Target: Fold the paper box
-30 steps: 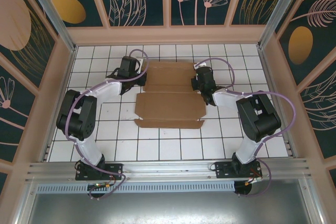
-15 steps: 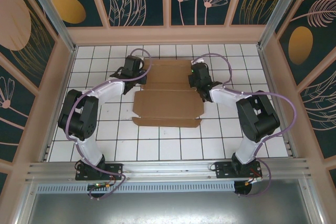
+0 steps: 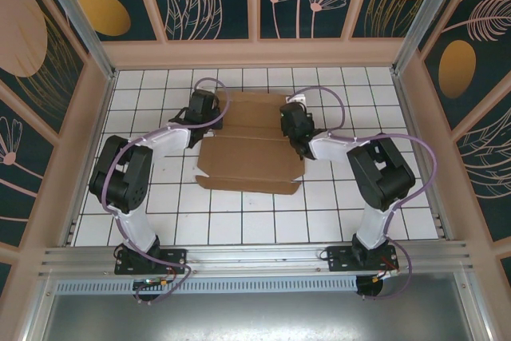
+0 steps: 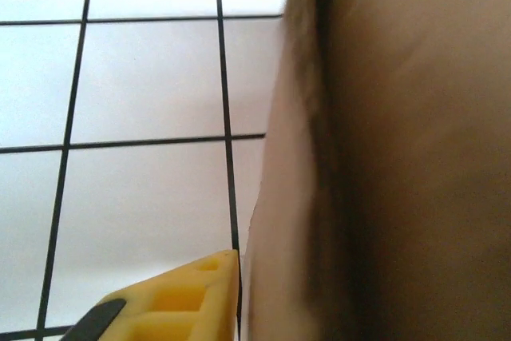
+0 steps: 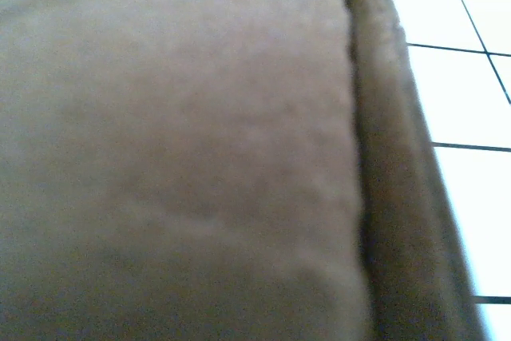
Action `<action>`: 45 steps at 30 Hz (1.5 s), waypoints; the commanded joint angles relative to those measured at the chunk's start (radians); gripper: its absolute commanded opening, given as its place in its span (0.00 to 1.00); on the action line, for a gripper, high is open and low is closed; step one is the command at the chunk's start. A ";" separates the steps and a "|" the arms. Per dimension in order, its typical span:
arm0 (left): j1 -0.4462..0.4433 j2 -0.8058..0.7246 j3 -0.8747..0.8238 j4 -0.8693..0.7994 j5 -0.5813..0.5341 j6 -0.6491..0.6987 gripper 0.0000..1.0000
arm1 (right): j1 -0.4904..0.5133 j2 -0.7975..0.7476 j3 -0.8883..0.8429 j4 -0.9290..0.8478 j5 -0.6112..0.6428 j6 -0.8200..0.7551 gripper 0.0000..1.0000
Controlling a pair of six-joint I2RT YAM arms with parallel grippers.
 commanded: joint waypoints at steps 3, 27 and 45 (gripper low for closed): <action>0.006 -0.056 -0.088 0.108 0.080 -0.079 0.43 | -0.004 -0.037 -0.081 0.054 0.026 -0.010 0.00; 0.113 -0.369 -0.277 0.373 0.433 -0.285 0.68 | -0.009 -0.071 -0.119 0.114 -0.009 -0.112 0.01; 0.153 -0.065 -0.112 0.382 0.537 -0.375 0.51 | -0.006 -0.069 -0.135 0.109 -0.035 -0.113 0.04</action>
